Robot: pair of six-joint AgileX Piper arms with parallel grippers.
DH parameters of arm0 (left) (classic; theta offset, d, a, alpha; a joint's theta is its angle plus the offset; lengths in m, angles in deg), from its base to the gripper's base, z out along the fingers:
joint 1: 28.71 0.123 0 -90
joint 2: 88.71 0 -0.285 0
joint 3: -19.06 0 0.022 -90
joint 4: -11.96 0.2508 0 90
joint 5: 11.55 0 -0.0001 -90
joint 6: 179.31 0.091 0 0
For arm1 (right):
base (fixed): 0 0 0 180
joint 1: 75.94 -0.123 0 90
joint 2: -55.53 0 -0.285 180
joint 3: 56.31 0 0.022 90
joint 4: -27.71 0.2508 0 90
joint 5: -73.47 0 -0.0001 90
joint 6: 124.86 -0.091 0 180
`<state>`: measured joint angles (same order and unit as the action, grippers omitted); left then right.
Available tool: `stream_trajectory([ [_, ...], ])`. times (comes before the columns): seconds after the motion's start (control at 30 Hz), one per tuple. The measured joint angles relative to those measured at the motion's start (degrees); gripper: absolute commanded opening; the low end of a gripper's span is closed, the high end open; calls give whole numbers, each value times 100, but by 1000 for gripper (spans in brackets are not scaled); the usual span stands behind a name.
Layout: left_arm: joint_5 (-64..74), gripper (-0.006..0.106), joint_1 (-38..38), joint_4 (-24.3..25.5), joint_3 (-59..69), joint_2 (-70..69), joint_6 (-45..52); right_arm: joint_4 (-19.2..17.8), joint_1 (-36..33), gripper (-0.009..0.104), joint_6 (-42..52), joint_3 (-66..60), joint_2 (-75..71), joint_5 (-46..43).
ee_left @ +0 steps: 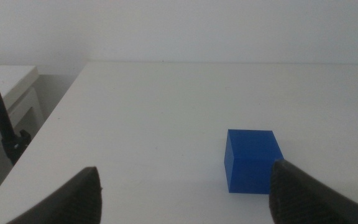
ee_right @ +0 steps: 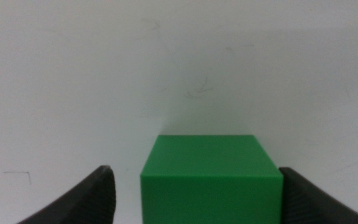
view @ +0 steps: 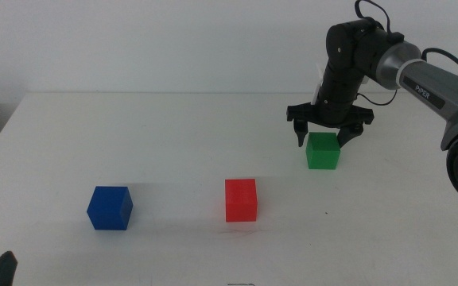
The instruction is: Stack red cubes first, then green, then blue cubes in a specific spot.
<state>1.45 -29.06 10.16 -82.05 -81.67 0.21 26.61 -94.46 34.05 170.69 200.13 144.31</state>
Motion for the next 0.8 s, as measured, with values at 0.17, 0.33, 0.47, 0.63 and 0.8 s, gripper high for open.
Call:
stream_trajectory([
  [0.17,0,90,0,0,0,0,0,110,0,38,14,-34,0,0],
  [0.33,0,90,0,0,0,0,0,171,0,-1,183,-241,-53,-123],
  [0.47,0,90,0,0,0,0,0,110,0,-1,320,-471,-182,-212],
  [0.63,0,90,0,0,0,0,0,-116,-164,-1,214,-1050,-651,-103],
  [0.8,0,90,0,0,0,0,0,-314,-584,-1,-145,-1472,-1453,-50],
])
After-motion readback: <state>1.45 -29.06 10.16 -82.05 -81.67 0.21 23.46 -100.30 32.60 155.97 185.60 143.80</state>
